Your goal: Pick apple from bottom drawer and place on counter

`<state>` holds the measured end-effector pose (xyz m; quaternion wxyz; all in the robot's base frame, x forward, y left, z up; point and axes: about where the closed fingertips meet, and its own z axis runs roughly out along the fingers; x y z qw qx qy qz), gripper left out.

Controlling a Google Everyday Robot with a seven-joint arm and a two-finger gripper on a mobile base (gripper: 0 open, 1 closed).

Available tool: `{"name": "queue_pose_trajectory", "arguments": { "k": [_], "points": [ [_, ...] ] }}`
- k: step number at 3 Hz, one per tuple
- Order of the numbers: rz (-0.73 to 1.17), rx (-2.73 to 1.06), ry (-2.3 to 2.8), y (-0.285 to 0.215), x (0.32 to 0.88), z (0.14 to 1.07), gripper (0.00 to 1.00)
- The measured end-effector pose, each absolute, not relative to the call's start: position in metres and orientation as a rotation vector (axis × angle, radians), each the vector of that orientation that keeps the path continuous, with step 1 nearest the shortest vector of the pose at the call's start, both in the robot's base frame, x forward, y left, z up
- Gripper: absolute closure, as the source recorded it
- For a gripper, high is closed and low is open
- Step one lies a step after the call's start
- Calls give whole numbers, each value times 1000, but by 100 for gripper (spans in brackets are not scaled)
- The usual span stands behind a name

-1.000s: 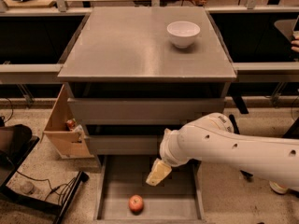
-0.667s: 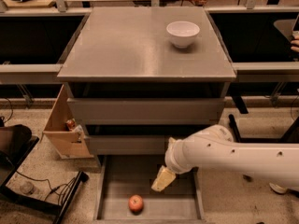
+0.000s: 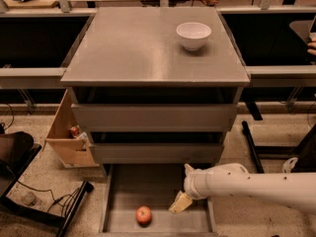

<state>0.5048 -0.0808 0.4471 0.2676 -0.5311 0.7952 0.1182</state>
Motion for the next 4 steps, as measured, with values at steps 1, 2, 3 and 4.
{"name": "queue_pose_trajectory", "arguments": {
  "k": [1, 2, 3, 4],
  "points": [
    [389, -1425, 2089, -80, 511, 398, 0],
    [475, -1439, 2055, -65, 518, 355, 0],
    [475, -1439, 2055, -65, 518, 355, 0],
    [542, -1467, 2052, -49, 520, 319, 0]
  ]
}}
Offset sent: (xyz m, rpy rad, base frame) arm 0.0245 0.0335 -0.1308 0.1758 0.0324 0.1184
